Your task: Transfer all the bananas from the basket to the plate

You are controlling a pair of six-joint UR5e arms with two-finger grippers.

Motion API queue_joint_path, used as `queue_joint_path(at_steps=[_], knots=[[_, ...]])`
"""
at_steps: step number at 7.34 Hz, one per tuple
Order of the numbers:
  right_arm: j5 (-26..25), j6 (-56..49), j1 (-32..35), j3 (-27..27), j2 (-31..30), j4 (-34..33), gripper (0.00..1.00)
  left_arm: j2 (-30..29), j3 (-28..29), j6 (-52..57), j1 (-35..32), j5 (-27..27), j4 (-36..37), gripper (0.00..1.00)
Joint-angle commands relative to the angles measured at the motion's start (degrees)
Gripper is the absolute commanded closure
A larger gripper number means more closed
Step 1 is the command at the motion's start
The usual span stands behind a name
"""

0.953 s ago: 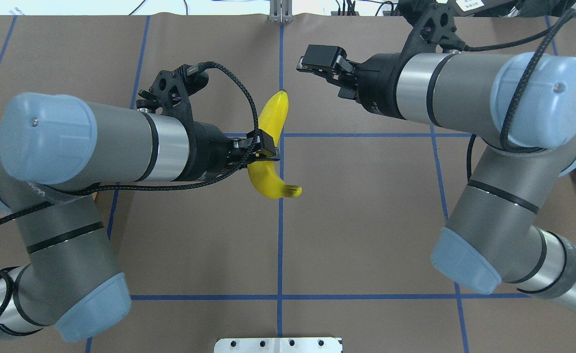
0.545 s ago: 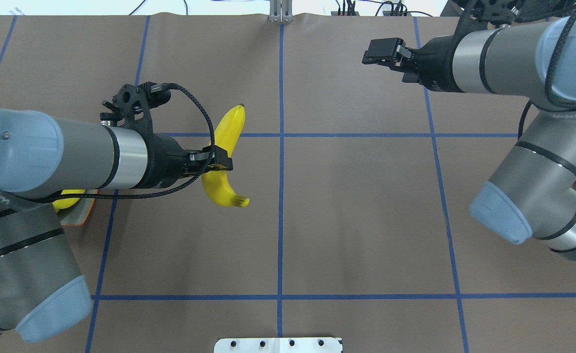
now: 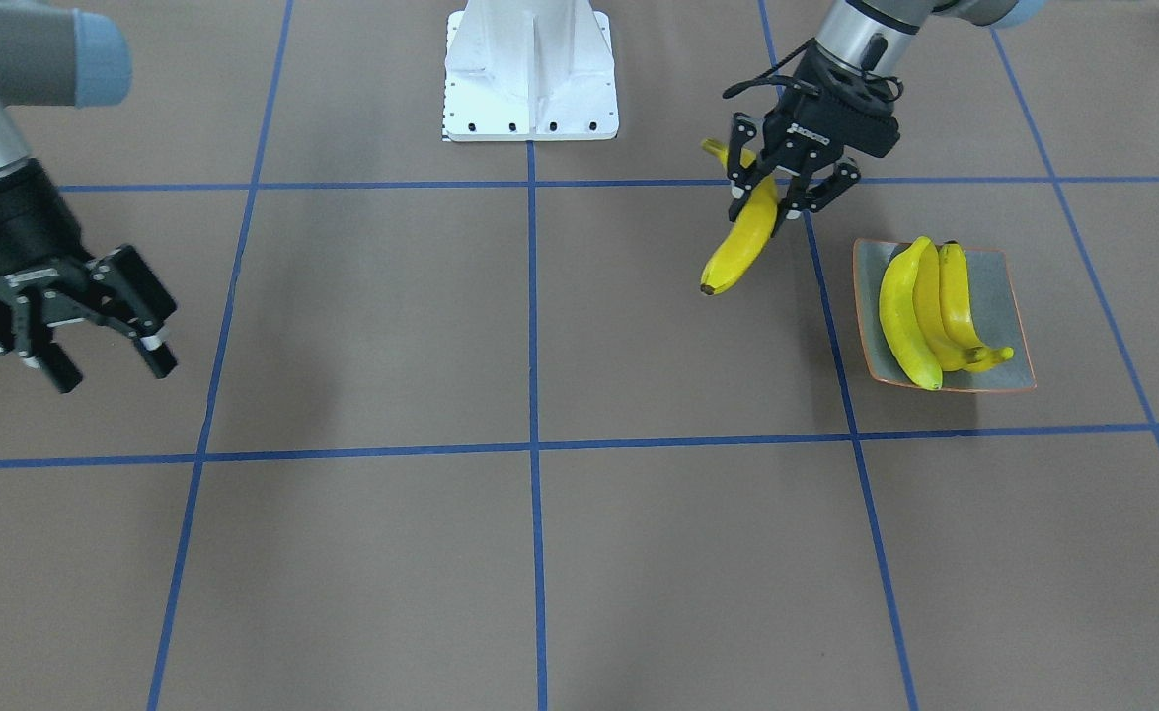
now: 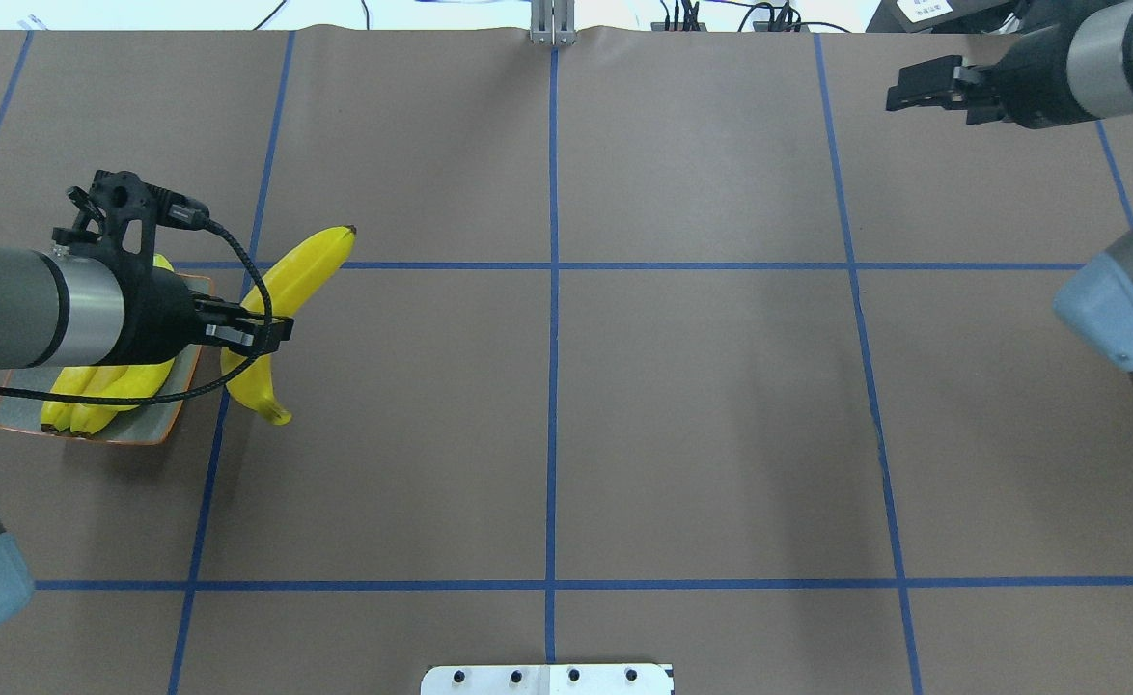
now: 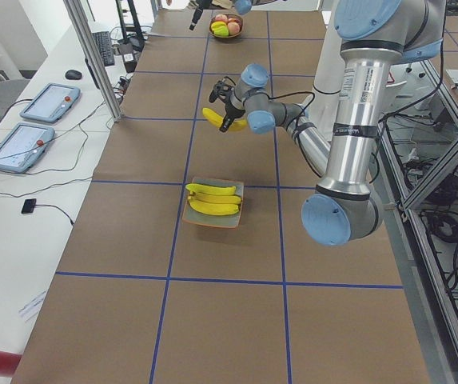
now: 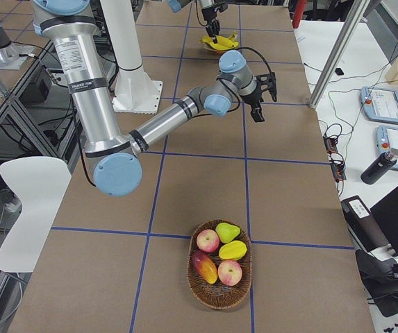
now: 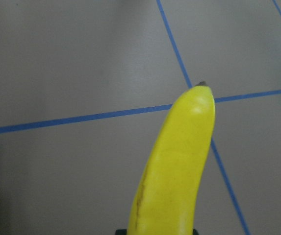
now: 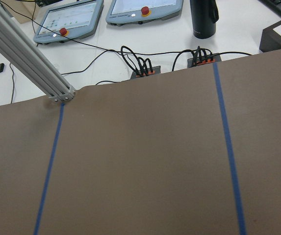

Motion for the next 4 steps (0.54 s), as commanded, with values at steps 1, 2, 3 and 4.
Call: queue_joint_path(at_steps=[1, 2, 3, 4], knots=[[8.2, -19.5, 10.0, -5.5, -4.4, -0.2, 0.0, 4.7, 0.2, 18.5, -4.5, 0.0, -0.2, 1.0], [8.9, -27.2, 12.9, -8.1, -6.1, -0.1, 0.0, 5.8, 0.6, 27.4, -6.7, 0.0, -0.2, 1.0], [9.7, -32.1, 14.7, -10.1, -6.9, -0.1, 0.0, 6.6, 1.8, 36.1, -9.0, 0.0, -0.3, 1.0], [11.2, -36.5, 16.8, -12.5, -7.0, 0.0, 0.0, 6.7, 3.5, 42.9, -11.2, -0.1, -0.3, 1.0]])
